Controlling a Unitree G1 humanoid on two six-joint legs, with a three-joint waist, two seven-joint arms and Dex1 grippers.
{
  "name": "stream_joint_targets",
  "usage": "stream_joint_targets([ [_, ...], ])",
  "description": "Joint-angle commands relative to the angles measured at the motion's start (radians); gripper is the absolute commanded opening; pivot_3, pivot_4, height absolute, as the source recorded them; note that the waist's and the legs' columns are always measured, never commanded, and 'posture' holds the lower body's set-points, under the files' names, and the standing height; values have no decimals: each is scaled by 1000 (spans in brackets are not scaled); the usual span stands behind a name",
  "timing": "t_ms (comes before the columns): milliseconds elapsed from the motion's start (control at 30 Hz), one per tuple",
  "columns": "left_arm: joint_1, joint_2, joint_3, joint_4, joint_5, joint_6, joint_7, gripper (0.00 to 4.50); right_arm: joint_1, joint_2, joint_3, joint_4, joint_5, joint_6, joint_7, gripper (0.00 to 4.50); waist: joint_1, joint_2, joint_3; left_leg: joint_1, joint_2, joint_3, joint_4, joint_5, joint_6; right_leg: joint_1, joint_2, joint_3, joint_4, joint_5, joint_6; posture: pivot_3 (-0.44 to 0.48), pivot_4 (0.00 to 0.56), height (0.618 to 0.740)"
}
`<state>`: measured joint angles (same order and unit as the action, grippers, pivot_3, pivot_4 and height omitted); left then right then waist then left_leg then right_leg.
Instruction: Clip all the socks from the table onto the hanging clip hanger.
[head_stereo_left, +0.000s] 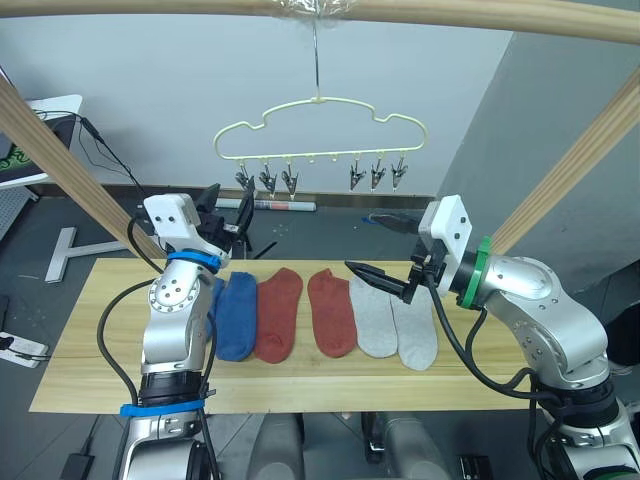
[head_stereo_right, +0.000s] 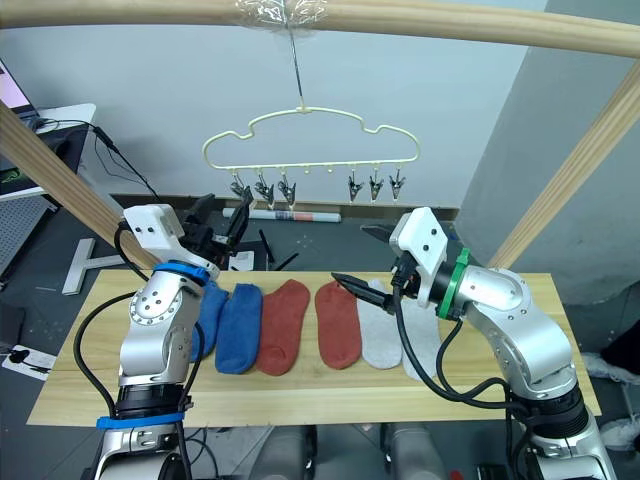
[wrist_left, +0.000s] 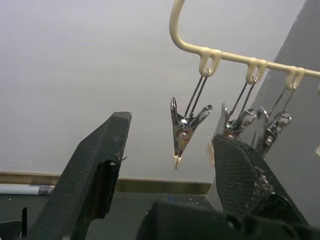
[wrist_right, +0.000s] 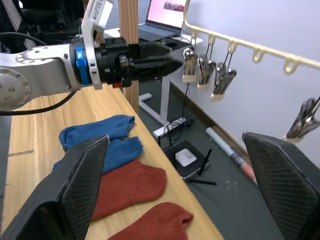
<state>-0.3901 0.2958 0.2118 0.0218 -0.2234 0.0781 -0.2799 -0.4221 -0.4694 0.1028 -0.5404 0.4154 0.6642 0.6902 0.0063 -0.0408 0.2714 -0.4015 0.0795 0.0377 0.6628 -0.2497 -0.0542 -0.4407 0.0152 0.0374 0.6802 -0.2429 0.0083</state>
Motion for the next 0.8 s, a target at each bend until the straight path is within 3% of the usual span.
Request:
stream_joint_targets([
  [33, -18, -2, 12, -3, -21, -13, -2, 2991, -6, -5, 0, -49, 20, 1, -7, 4500, -4, 0, 5, 0, 0, 0, 0, 0, 0, 0, 0, 0, 0, 0, 0, -19, 319, 703],
  [800, -144, 17, 24, 128, -62, -57, -48, 2991, 6, -32, -13, -34, 24, -18, 11, 4500, -9, -1, 29, -1, 0, 0, -1, 0, 0, -1, 0, 0, -1, -1, 1, -15, 320, 703],
])
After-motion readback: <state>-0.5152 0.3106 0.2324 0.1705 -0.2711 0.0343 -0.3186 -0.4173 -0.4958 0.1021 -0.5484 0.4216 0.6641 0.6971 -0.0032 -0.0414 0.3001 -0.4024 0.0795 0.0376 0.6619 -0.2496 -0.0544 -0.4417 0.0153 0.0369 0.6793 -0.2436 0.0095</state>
